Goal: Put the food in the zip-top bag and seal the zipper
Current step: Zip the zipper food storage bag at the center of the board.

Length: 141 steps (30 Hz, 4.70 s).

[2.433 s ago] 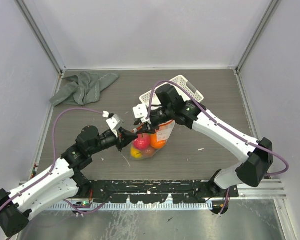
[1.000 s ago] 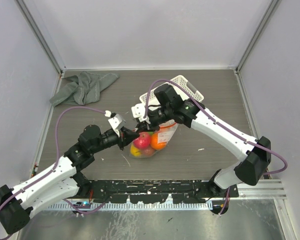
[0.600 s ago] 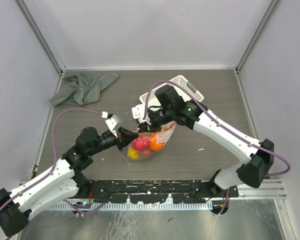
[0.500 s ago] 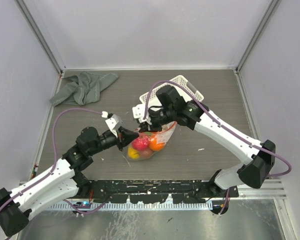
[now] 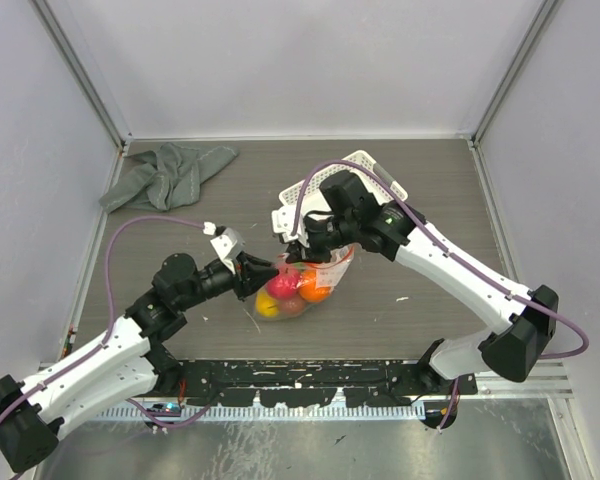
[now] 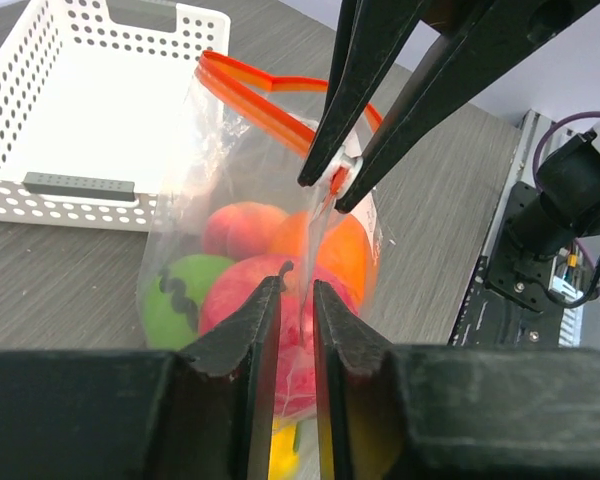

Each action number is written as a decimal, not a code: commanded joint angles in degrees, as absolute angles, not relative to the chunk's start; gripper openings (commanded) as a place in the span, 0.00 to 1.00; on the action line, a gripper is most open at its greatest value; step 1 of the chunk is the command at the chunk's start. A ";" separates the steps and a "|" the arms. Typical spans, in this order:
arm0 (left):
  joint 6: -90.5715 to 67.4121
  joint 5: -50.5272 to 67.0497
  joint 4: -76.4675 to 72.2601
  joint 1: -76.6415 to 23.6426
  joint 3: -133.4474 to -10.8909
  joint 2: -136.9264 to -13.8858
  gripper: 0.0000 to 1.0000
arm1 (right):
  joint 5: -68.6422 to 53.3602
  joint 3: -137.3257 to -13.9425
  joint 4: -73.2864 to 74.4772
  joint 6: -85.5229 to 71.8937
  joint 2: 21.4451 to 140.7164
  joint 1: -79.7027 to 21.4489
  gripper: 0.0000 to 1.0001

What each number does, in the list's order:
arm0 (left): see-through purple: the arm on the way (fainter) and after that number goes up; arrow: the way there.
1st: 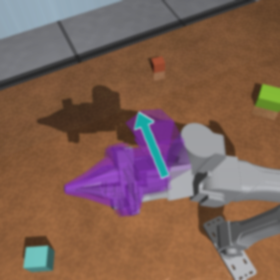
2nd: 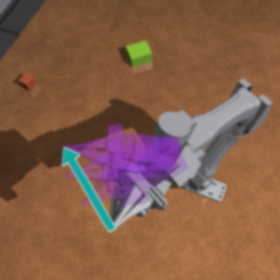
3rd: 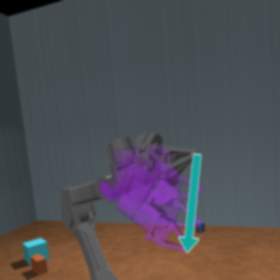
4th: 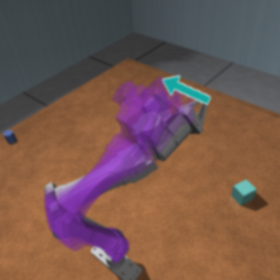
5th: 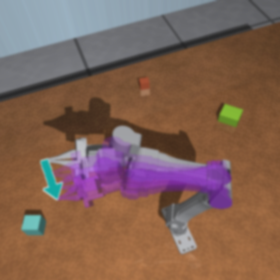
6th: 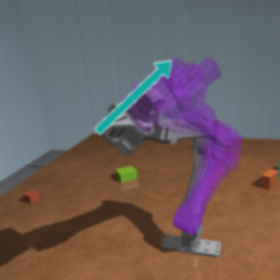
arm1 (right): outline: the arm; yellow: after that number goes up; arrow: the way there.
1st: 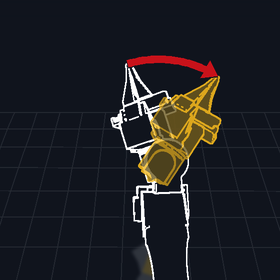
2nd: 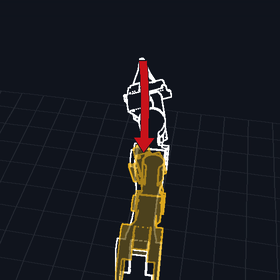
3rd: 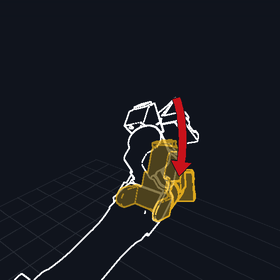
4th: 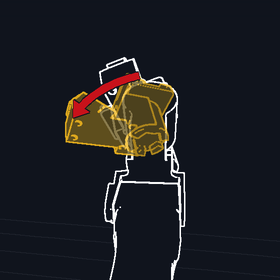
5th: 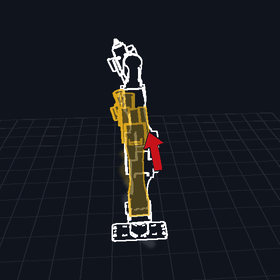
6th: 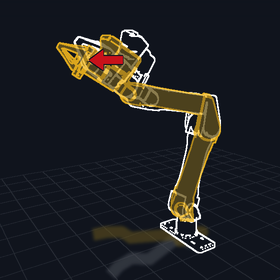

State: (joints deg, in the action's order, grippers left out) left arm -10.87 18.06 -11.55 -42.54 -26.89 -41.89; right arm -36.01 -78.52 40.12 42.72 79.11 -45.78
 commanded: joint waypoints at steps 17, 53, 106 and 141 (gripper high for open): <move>-4.76 28.96 -15.47 -42.19 -36.74 -51.63 0.08 | -39.90 -82.25 41.50 44.17 78.96 -45.44 0.01; -11.38 6.73 -12.72 -42.14 -26.81 -39.21 0.00 | -23.92 -77.81 39.92 36.57 74.91 -44.30 0.01; -9.21 2.95 -8.35 -42.05 -34.28 -47.83 0.00 | -22.66 -73.92 38.32 32.45 73.02 -44.59 0.01; -16.98 -14.82 4.43 -36.51 -35.67 -44.17 0.00 | -7.20 -63.79 37.18 23.32 61.66 -43.81 0.01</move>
State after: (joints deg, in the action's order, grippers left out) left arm -15.75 -9.02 4.14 -38.89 -32.80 -44.64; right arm -11.31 -64.10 36.47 24.56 64.73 -44.77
